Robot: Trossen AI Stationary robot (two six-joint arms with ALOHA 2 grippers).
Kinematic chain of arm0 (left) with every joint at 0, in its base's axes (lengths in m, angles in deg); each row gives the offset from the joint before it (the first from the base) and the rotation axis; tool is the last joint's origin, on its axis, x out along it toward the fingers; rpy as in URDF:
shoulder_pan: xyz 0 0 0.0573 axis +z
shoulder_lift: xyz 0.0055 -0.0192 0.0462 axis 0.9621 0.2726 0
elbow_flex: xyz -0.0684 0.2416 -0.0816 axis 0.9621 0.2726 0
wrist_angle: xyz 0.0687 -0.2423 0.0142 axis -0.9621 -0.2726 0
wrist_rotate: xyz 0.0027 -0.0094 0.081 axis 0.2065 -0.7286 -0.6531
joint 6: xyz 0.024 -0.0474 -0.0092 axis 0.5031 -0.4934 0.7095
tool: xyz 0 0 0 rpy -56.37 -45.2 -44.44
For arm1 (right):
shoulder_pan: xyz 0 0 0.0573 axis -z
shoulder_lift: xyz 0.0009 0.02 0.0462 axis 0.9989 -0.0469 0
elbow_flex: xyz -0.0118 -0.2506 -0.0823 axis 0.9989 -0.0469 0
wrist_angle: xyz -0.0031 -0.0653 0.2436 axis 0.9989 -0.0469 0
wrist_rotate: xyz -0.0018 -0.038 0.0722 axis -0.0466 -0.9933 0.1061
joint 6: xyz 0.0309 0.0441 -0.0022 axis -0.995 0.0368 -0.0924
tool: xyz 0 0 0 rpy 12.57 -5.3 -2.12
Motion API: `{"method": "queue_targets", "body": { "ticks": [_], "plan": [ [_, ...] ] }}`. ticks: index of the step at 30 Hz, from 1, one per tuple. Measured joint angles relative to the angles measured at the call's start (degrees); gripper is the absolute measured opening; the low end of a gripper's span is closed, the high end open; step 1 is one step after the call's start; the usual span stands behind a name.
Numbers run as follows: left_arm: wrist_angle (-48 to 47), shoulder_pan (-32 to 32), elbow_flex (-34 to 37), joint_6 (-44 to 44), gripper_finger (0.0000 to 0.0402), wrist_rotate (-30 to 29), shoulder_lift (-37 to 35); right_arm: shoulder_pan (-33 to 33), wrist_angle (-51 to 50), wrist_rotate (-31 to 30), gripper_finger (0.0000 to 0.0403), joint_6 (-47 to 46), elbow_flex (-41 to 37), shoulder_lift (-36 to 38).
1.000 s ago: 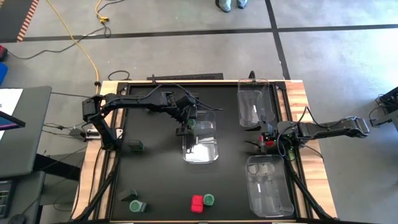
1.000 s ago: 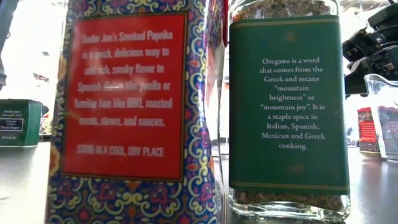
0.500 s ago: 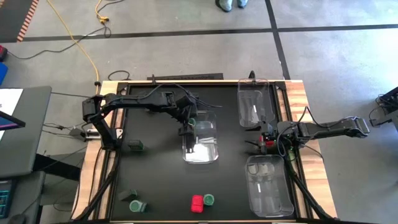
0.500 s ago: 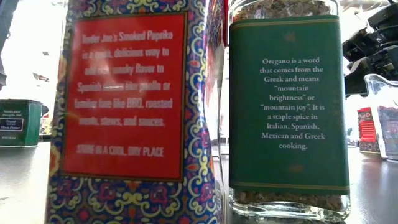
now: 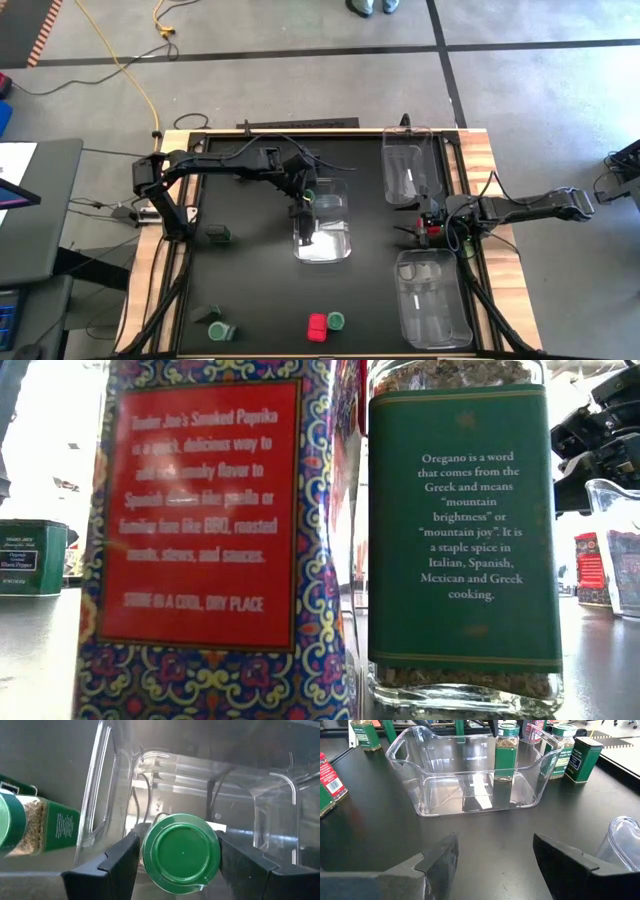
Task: Sort spices by type
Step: Put the green seasoning bottle into the middle left transparent bin
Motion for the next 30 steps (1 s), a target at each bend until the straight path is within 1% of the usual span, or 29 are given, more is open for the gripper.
{"method": "queue_targets", "body": {
  "ticks": [4, 9, 14, 24, 30],
  "plan": [
    [0.04, 0.00, 0.00, -3.10, 0.0243, -0.14, 0.00, 0.01, 0.00, 0.02, 0.0286, 0.00, 0.00, 0.00],
    [0.09, 0.00, 0.00, -6.79, 0.0243, -3.82, -0.02, -0.01, 0.00, 0.01, 0.0286, -0.01, 0.00, 0.00],
    [0.24, 0.02, 0.00, -10.15, 0.0243, -4.13, -0.02, 0.00, 0.00, 0.00, 0.0286, 0.00, 0.00, 0.00],
    [2.22, 0.01, 0.00, -20.15, 0.0243, -4.15, -0.02, -0.01, 0.00, 0.02, 0.0286, -0.01, 0.00, 0.00],
    [3.58, 0.00, 0.00, -22.82, 0.0243, -4.87, -0.02, -0.01, 0.00, 0.00, 0.0286, -0.02, 0.00, 0.00]
  ]
}}
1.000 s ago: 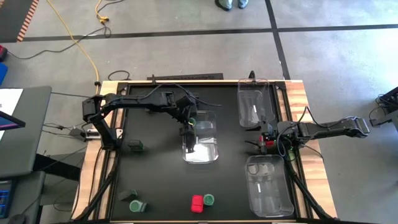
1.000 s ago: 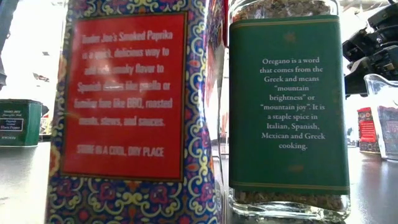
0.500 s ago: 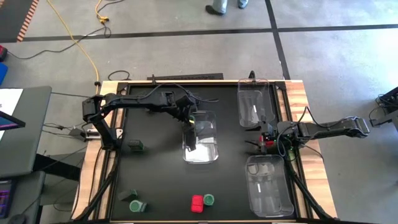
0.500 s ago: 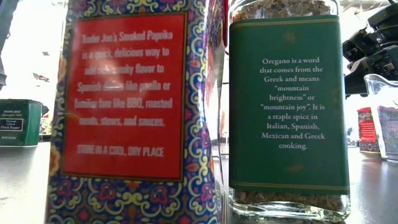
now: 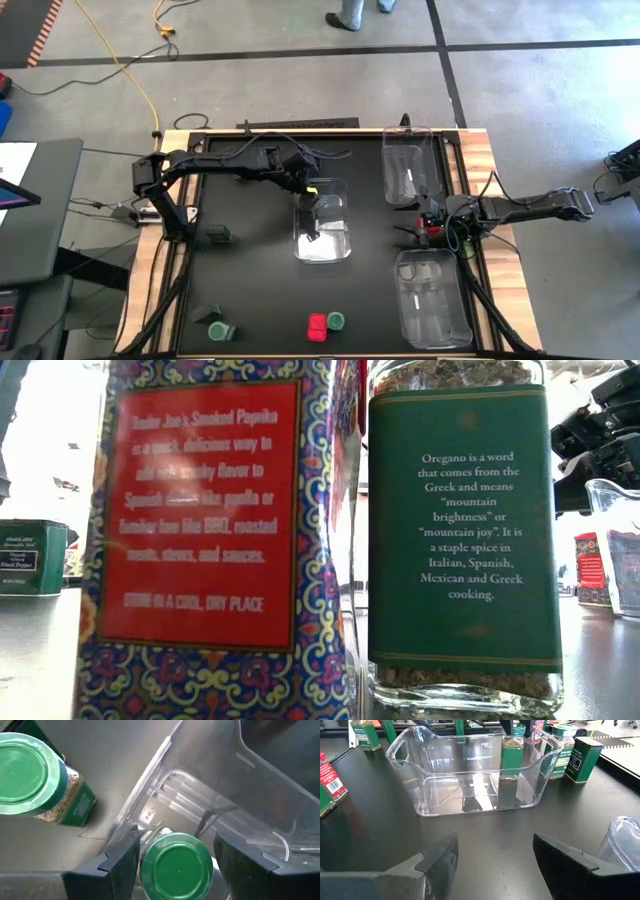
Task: Sort spices by type
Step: Put the green seasoning bottle into the middle left transparent bin
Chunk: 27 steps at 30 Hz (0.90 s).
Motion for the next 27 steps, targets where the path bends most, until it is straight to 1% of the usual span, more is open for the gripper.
{"method": "queue_targets", "body": {
  "ticks": [10, 16, 23, 27],
  "plan": [
    [2.81, 0.00, 0.00, 1.23, 0.0243, -0.58, -0.10, 0.00, 0.00, 0.02, 0.0286, 0.00, 0.00, 0.00],
    [3.76, 0.00, 0.00, 3.68, 0.0243, -0.62, -1.70, 0.01, 0.00, 0.02, 0.0286, 0.01, 0.01, 0.00],
    [3.25, 0.00, 0.00, 8.20, 0.0243, -0.62, -6.51, 0.01, 0.00, 0.01, 0.0286, 0.01, 0.01, 0.00],
    [0.77, -0.14, 0.00, 12.26, 0.0243, -0.64, -10.75, 0.00, 0.01, 0.01, 0.0286, 0.02, 0.01, 0.00]
  ]
}}
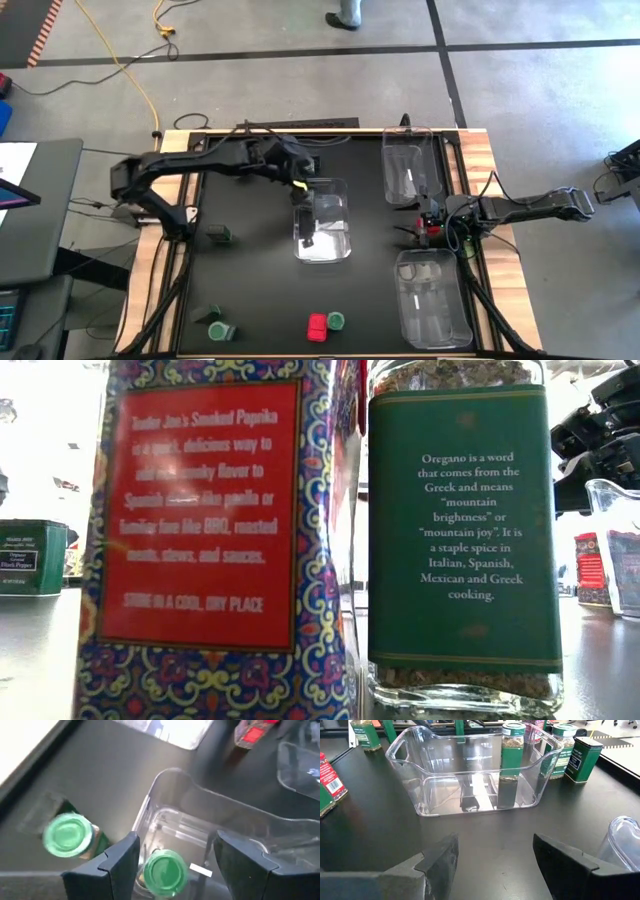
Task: Sort spices by type
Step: Put the green seasoning bottle into the middle left transparent bin
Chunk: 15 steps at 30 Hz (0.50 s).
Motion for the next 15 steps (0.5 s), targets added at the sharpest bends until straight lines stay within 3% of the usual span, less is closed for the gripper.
{"method": "queue_targets", "body": {
  "ticks": [15],
  "plan": [
    [-12.45, -0.17, 0.00, 6.87, 0.0243, -0.92, -19.74, 0.02, 0.06, -0.01, 0.0286, 0.00, 0.00, 0.00]
  ]
}}
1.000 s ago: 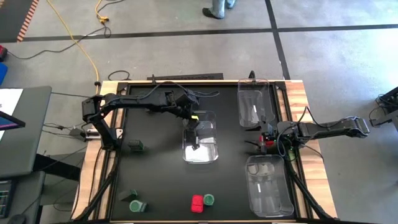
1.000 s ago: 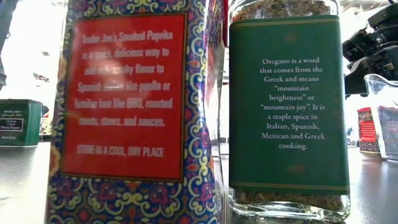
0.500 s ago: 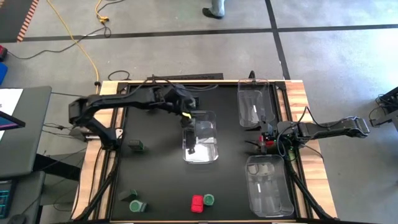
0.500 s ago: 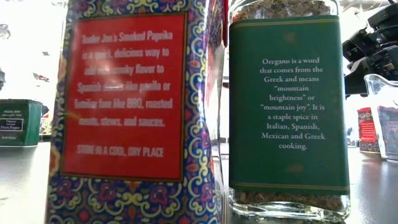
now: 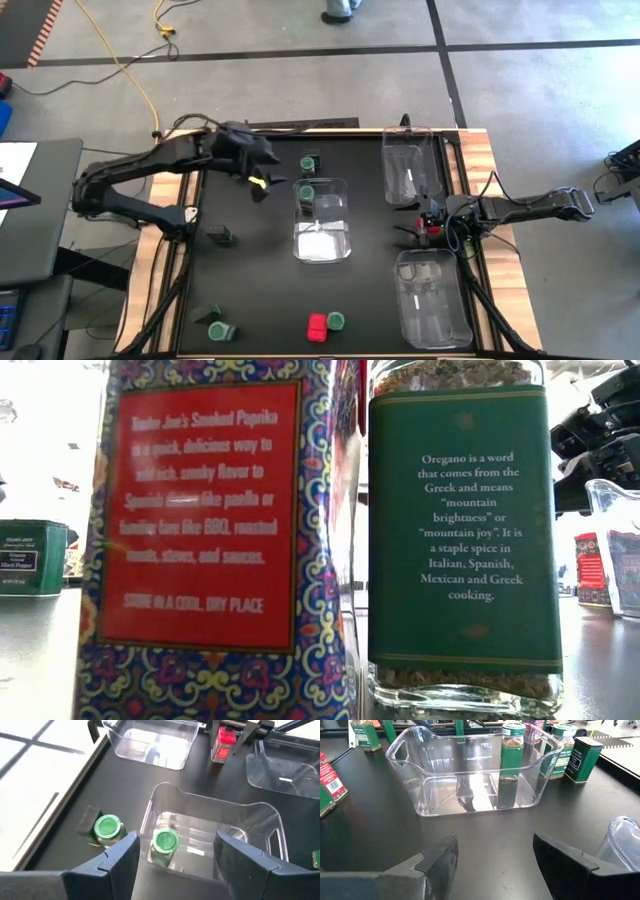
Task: Sort spices by type
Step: Put the green seasoning bottle into the middle left transparent bin
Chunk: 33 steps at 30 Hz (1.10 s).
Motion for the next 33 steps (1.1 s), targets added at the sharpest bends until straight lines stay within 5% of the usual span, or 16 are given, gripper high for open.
{"method": "queue_targets", "body": {
  "ticks": [11, 33],
  "plan": [
    [-7.22, -0.02, 0.00, 3.70, 0.0243, -2.57, -7.08, -0.02, 0.02, 0.01, 0.0286, 0.00, 0.00, 0.00],
    [-10.08, -0.02, 0.02, 1.73, 0.0243, -2.51, -7.91, -0.02, 0.04, -0.01, 0.0286, 0.00, -0.01, 0.00]
  ]
}}
